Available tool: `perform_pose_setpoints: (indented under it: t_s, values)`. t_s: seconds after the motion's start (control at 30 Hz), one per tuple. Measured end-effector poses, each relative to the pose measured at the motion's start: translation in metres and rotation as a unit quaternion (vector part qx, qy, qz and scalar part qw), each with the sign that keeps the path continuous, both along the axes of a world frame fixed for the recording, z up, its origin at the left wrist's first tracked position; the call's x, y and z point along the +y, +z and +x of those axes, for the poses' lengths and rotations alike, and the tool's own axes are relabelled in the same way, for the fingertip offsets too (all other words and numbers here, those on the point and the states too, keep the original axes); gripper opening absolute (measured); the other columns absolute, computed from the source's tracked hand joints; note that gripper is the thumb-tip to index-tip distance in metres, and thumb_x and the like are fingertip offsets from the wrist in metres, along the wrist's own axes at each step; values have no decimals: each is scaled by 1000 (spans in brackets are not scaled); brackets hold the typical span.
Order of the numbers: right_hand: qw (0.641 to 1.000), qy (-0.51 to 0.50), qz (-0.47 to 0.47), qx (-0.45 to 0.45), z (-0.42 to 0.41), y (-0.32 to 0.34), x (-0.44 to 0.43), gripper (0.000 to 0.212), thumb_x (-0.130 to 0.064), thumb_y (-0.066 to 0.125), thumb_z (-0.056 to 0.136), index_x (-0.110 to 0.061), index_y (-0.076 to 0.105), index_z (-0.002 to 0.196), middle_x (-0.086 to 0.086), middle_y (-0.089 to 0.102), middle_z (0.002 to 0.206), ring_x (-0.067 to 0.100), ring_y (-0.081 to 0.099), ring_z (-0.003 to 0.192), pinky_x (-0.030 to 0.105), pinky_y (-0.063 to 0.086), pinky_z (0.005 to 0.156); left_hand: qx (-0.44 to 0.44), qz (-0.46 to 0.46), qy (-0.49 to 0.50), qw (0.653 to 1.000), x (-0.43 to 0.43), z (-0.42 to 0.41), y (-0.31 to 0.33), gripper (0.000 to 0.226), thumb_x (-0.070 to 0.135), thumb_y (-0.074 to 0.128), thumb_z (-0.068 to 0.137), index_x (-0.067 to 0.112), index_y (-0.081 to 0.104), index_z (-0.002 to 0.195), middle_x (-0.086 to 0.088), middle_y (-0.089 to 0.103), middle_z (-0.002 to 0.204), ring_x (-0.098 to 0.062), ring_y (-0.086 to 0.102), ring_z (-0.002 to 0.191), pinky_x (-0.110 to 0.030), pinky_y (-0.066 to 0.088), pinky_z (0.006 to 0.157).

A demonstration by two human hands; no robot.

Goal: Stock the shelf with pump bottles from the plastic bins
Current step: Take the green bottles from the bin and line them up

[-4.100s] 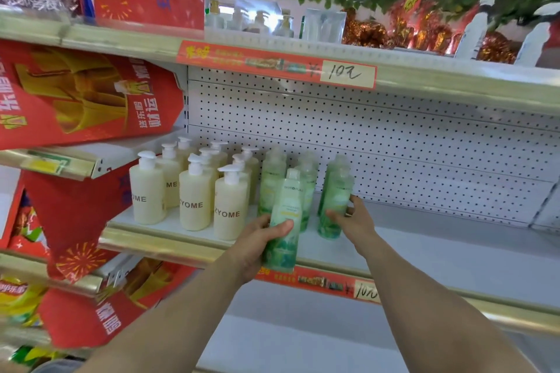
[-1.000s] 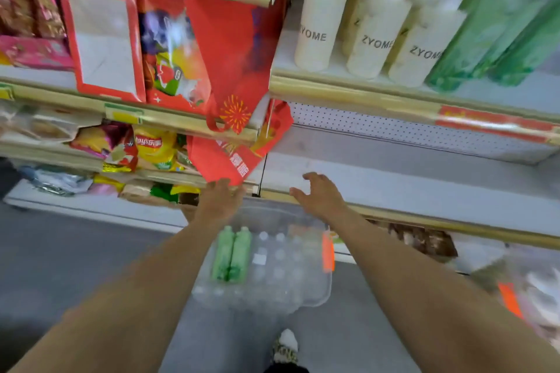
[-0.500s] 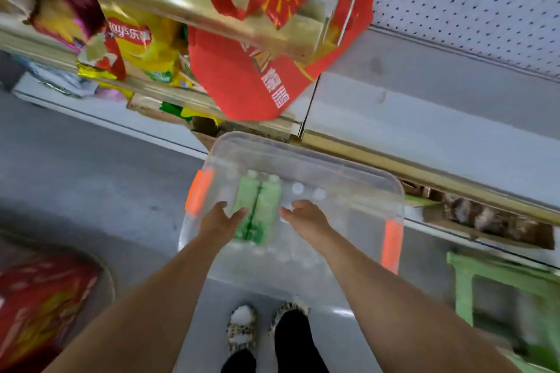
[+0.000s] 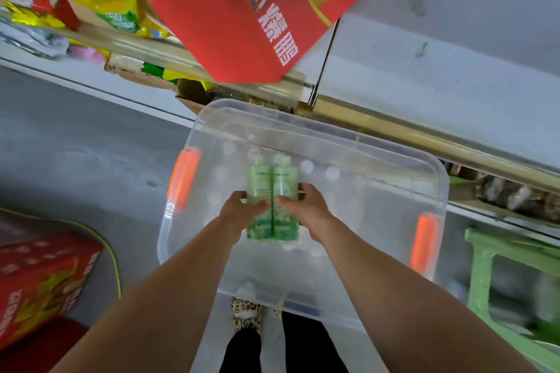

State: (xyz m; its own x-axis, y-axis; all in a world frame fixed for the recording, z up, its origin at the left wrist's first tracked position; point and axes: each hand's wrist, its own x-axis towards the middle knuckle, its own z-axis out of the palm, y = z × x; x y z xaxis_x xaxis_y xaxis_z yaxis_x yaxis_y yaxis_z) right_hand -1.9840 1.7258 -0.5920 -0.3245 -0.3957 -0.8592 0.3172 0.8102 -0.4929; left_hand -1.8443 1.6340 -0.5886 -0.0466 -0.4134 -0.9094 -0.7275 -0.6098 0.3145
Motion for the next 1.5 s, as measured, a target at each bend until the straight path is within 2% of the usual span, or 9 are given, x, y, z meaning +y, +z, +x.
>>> perform_pose_setpoints:
  t_s: [0.17, 0.23, 0.4, 0.5, 0.7, 0.9, 1.1, 1.27, 1.5]
  values:
    - [999, -26, 28, -22, -14, 3, 18, 48, -29, 86, 71, -21, 62, 111, -2, 72, 103, 15, 70, 90, 34, 59, 77, 55, 63, 26, 996, 14, -12, 5, 63, 33, 85, 75, 21, 52, 127, -2, 68, 108, -15, 66, 88, -26, 51, 64]
    - [996, -51, 27, -64, -19, 12, 30, 41, -31, 85, 74, -22, 65, 108, -2, 75, 98, 15, 73, 86, 31, 56, 68, 61, 93, 30, 993, 20, -17, 12, 59, 36, 85, 74, 20, 56, 123, -2, 69, 108, -19, 68, 91, -31, 55, 68]
    - [991, -76, 18, -108, -24, 52, 57, 37, -37, 80, 80, -20, 68, 110, -2, 77, 98, 19, 73, 93, 39, 57, 81, 122, 153, 54, 979, 40, -23, 47, 54, 31, 81, 79, 9, 61, 123, -11, 74, 109, -29, 73, 95, -45, 59, 86]
    - [991, -102, -1, -91, -24, 90, 69, 36, -33, 81, 79, -19, 69, 109, -1, 77, 97, 16, 74, 87, 30, 57, 66, 166, 164, 53, 971, 50, -24, 80, 48, 26, 77, 83, 8, 60, 124, -15, 73, 112, -34, 70, 102, -53, 53, 95]
    - [984, -160, -69, -47, -21, 184, 95, 29, -30, 82, 79, -21, 71, 105, -6, 78, 92, 10, 74, 80, 24, 53, 56, 260, 131, 20, 956, 67, -27, 170, 44, 20, 72, 88, 8, 58, 128, -16, 71, 116, -34, 69, 106, -52, 54, 94]
    - [968, -188, -168, 14, -32, 300, 128, 28, -25, 79, 83, -17, 72, 108, -1, 77, 99, 14, 75, 87, 31, 58, 64, 356, 57, -10, 933, 84, -42, 273, 44, 15, 71, 88, 9, 58, 130, -16, 69, 120, -35, 67, 109, -52, 54, 93]
    - [936, -218, -255, 108, -60, 416, 160, 41, -30, 83, 78, -14, 68, 113, 7, 77, 101, 24, 75, 88, 41, 60, 67, 471, 8, -77, 879, 93, -78, 380, 46, 17, 75, 84, 15, 59, 127, -13, 71, 117, -35, 69, 106, -58, 54, 90]
    - [903, -215, -316, 195, -101, 503, 186, 41, -28, 82, 79, -16, 67, 116, 0, 77, 100, 19, 73, 96, 39, 60, 73, 541, -47, -88, 835, 105, -121, 460, 46, 16, 75, 84, 19, 60, 127, -8, 72, 116, -26, 69, 103, -41, 57, 82]
    - [861, -203, -379, 271, -196, 591, 231, 53, -19, 81, 79, -10, 59, 127, 11, 72, 115, 27, 70, 103, 48, 59, 81, 592, -79, -125, 792, 138, -194, 525, 65, 28, 81, 68, 23, 60, 129, -4, 71, 118, -26, 65, 111, -48, 51, 95]
